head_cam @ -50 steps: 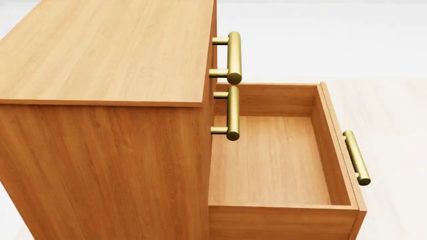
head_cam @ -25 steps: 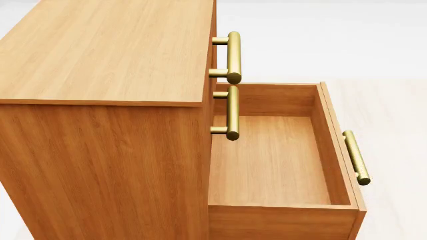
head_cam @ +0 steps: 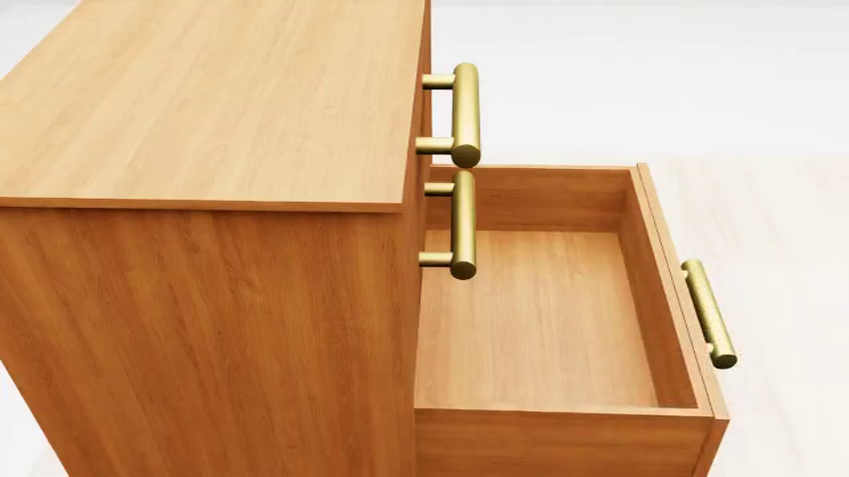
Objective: Put the bowl in the bottom drawer of the cabinet and close it.
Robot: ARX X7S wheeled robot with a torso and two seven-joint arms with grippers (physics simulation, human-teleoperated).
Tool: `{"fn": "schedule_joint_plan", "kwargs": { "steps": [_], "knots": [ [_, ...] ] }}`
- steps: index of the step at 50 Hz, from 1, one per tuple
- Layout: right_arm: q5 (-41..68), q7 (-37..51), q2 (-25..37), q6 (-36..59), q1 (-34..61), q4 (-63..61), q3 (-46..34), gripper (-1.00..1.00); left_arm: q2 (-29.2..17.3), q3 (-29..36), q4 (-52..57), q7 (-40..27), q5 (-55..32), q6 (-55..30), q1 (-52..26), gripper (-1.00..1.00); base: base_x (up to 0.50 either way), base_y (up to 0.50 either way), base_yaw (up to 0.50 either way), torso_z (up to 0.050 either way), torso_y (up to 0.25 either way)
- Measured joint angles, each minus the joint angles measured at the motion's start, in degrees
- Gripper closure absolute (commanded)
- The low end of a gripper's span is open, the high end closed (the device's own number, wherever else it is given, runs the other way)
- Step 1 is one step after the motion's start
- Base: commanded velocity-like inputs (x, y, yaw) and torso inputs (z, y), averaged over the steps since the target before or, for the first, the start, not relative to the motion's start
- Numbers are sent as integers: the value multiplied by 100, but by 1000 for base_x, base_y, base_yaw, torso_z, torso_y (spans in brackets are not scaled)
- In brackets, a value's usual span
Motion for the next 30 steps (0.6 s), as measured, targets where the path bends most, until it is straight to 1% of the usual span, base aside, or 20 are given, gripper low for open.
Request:
{"fn": "schedule_joint_plan", "kwargs": {
  "steps": [30],
  "knots": [
    [86, -305, 49, -100, 2, 438, -15, -100, -28, 37, -10, -46, -5, 2, -24, -100, 0, 0, 0, 0, 0]
  ]
}}
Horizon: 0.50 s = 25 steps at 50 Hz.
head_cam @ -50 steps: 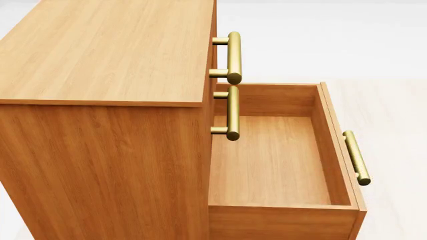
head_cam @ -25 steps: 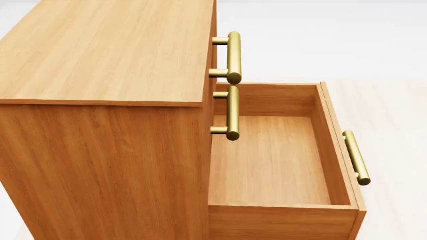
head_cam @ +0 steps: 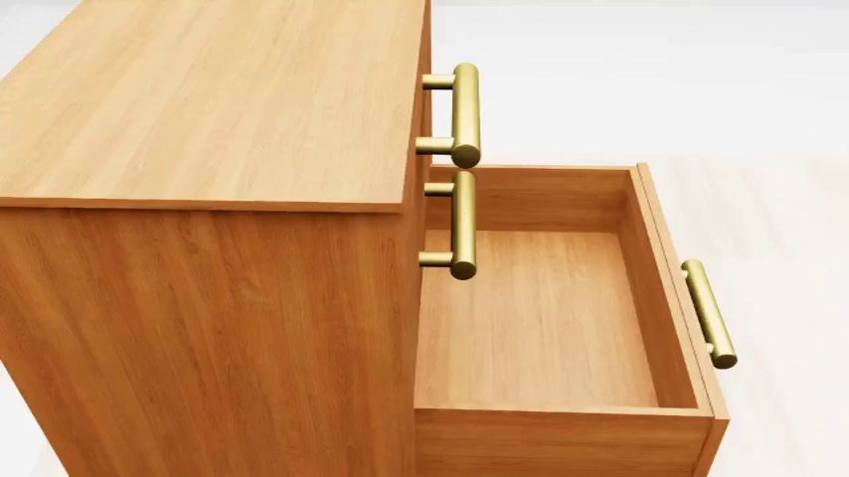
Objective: Put the bowl in the bottom drawer of the cabinet and close it.
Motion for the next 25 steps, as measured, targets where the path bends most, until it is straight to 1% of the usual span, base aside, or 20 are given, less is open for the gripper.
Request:
{"fn": "schedule_joint_plan", "kwargs": {
  "steps": [12, 13, 25],
  "knots": [
    [37, -80, -1, -13, 10, 105, 19, -100, -12, 13, -4, -18, -2, 8, -3, -100, 0, 0, 0, -1, 0],
    [35, -88, -2, -13, 5, 98, 12, 100, -13, 14, -7, -20, -3, 9, -4, -100, 0, 0, 0, 0, 0],
    [15, -218, 3, 1, -35, -66, -74, 100, -23, 28, -19, -36, -6, 13, -15, -100, 0, 0, 0, 0, 0]
  ]
}}
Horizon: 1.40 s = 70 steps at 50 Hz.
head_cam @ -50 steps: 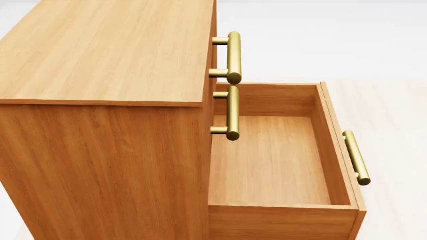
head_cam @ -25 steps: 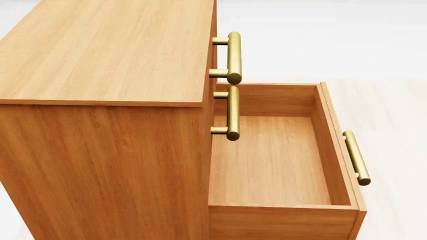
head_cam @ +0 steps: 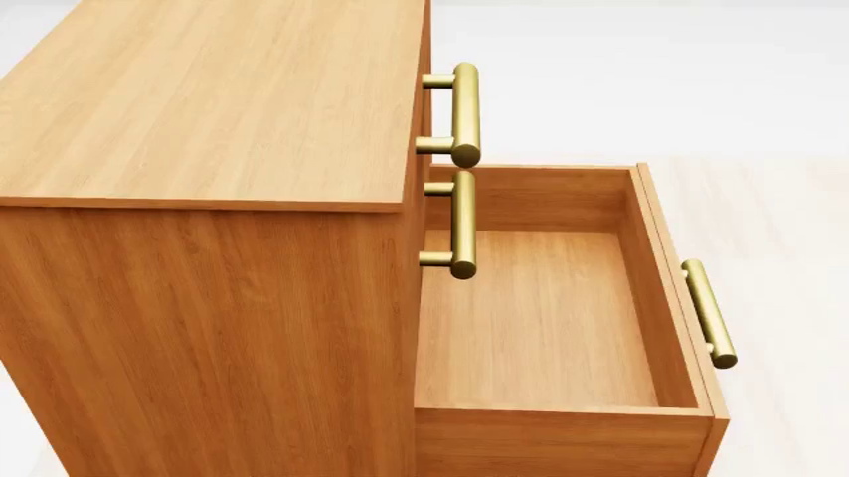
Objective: Put the bowl in the bottom drawer of the cabinet and close it.
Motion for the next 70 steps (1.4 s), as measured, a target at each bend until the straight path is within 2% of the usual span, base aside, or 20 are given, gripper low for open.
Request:
{"fn": "schedule_joint_plan", "kwargs": {
  "steps": [23, 45, 70],
  "knots": [
    [259, -283, -96, -29, -161, -693, -86, 100, -26, 20, 3, -38, -12, -1, -7, -100, 0, 0, 0, 0, 0],
    [267, -304, 42, 140, -113, -1858, -671, 100, -45, 49, -51, -42, -42, 56, -31, -100, 0, 0, 0, 0, 0],
    [366, -378, 487, 726, 726, -2337, -1347, 100, -68, 85, -77, -62, -53, 84, -52, -100, 0, 0, 0, 0, 0]
  ]
}}
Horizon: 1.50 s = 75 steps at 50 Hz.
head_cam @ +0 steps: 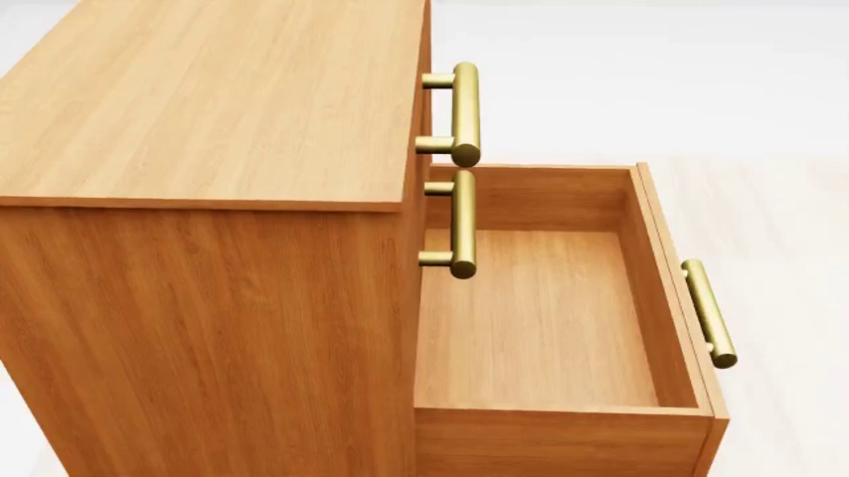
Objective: Put the bowl in the bottom drawer of the cabinet and close it.
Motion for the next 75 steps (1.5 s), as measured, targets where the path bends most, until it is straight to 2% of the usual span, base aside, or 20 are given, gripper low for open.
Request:
{"fn": "schedule_joint_plan", "kwargs": {
  "steps": [14, 33, 75],
  "knots": [
    [-59, -159, 217, 177, 987, 486, -685, 100, -15, 16, -4, -15, -15, 9, -3, -100, 0, 0, 0, 0, 0],
    [-275, -412, 131, -22, 2081, 1494, -1600, 100, -44, 31, 0, -28, -50, 18, -9, -100, 0, 0, 0, 0, 1],
    [-686, -912, -462, -895, 3614, 3846, -2589, 100, -86, 80, 7, -79, -45, 32, -19, -100, 0, 0, 0, 0, 0]
  ]
}}
